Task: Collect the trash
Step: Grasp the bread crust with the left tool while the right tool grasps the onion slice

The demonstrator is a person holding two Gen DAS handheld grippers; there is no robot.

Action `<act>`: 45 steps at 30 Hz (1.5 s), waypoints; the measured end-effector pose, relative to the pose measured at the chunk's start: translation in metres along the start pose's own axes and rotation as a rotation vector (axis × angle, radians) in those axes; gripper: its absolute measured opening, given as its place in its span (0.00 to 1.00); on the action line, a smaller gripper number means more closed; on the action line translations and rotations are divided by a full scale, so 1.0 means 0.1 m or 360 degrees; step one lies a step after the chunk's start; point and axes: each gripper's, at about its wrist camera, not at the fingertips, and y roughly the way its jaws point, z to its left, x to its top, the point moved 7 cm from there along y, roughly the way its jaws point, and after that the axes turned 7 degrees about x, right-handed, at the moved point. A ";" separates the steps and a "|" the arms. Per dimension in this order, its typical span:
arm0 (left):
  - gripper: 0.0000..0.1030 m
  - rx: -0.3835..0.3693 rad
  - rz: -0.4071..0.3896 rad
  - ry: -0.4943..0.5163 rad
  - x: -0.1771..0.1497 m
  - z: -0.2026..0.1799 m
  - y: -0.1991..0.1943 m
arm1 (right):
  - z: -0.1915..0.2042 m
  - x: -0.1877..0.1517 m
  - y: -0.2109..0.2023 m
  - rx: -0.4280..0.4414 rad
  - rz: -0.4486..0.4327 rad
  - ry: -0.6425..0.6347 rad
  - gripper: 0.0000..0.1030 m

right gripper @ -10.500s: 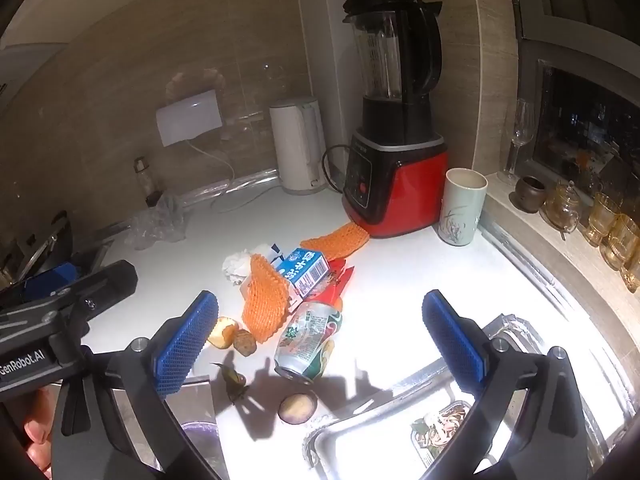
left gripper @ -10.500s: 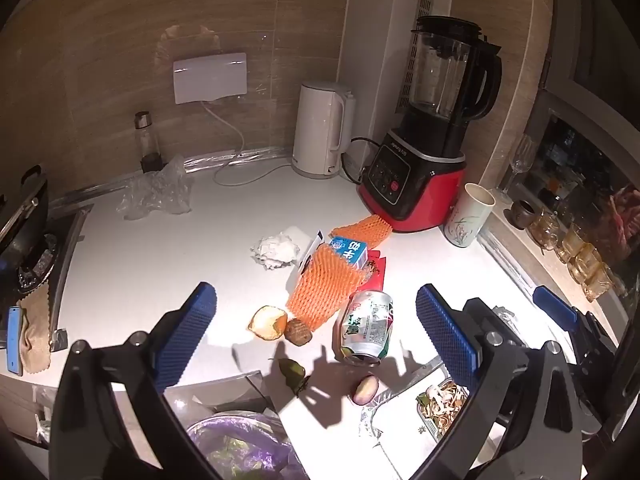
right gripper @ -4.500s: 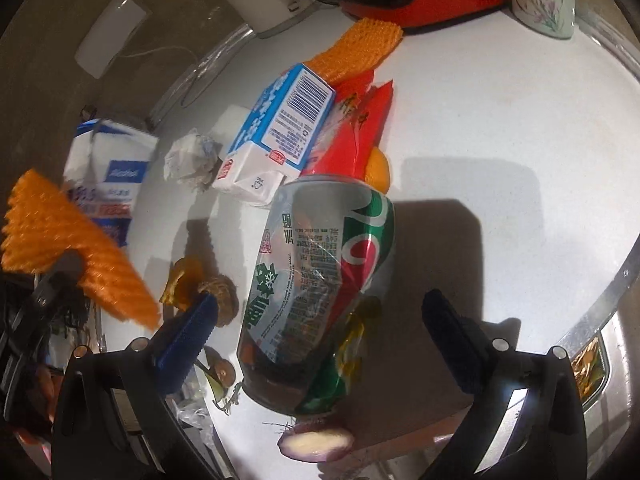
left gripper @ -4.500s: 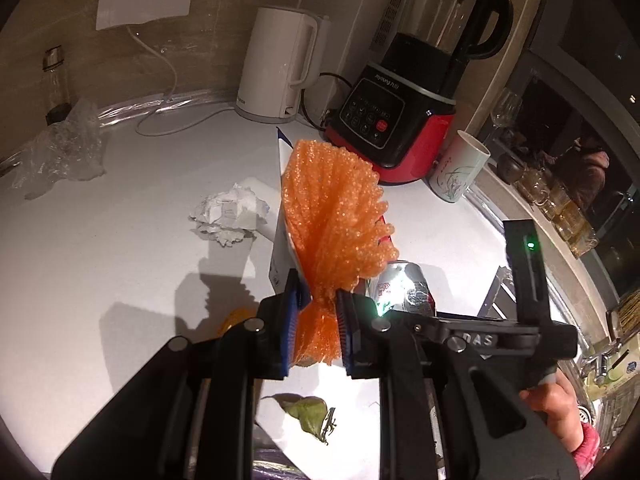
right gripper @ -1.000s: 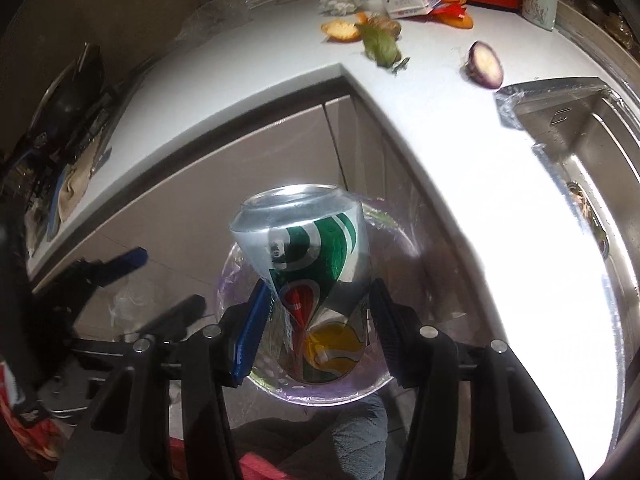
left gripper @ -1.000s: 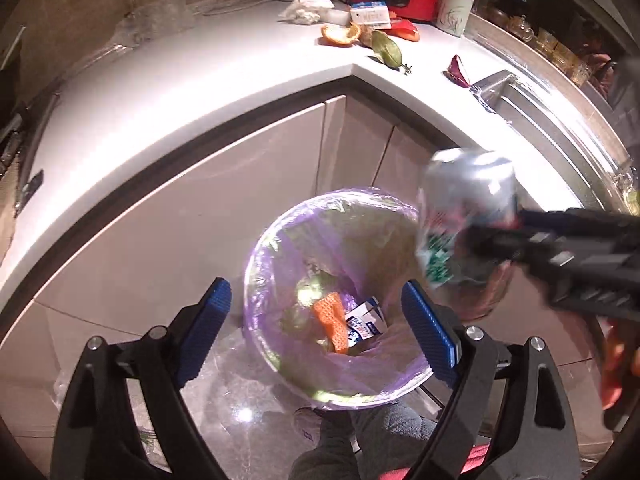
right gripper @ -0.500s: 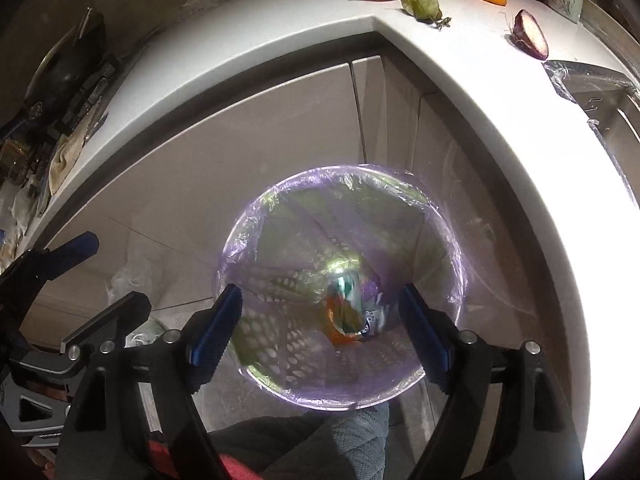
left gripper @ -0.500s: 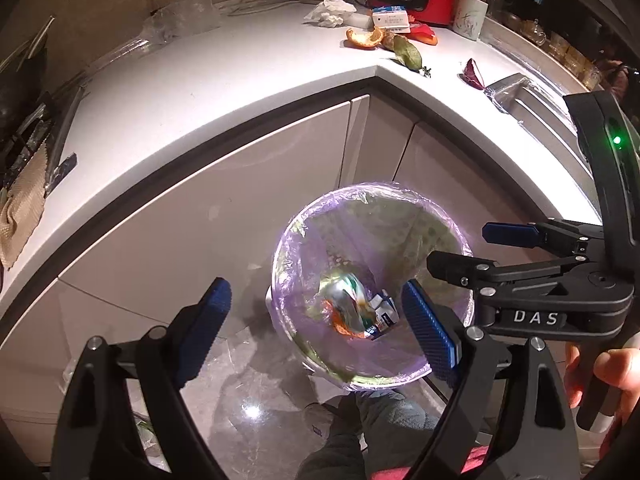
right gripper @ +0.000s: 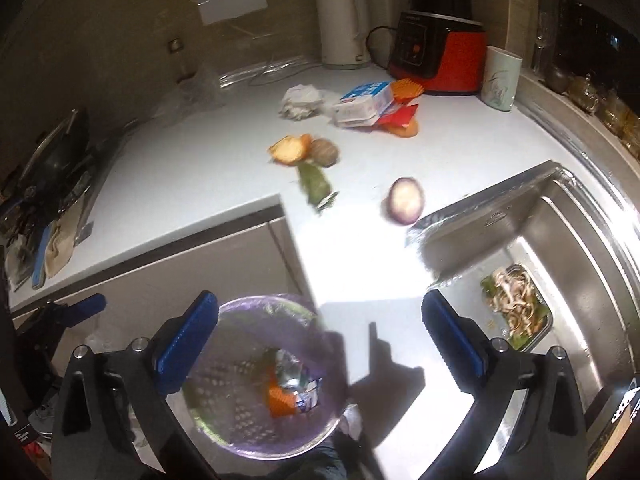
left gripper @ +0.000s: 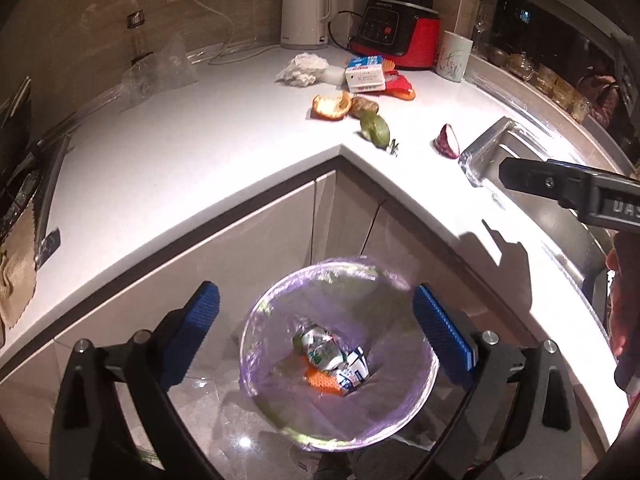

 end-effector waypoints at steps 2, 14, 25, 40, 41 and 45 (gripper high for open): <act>0.90 0.0006 -0.0032 0.0015 0.21 -0.11 0.05 | -0.25 0.15 0.10 -0.0001 0.0002 0.0035 0.98; 0.91 0.0052 -0.0059 -0.0070 1.13 -0.51 0.57 | -0.83 0.61 0.98 0.0134 0.0145 -0.0184 0.96; 0.91 0.0113 0.0039 -0.0163 1.29 -0.69 0.98 | -0.83 0.55 1.29 0.0248 0.0283 -0.0513 0.66; 0.91 0.0127 0.0177 -0.0279 1.41 -0.69 1.42 | -1.04 0.77 1.12 0.0501 0.0168 -0.0311 0.44; 0.91 0.0130 0.0171 -0.0304 1.48 -0.65 1.42 | -1.05 0.80 1.12 0.0508 0.0165 -0.0304 0.44; 0.91 0.0180 0.0175 -0.0413 1.70 -0.44 1.50 | -1.09 0.87 1.11 0.0533 0.0149 -0.0273 0.44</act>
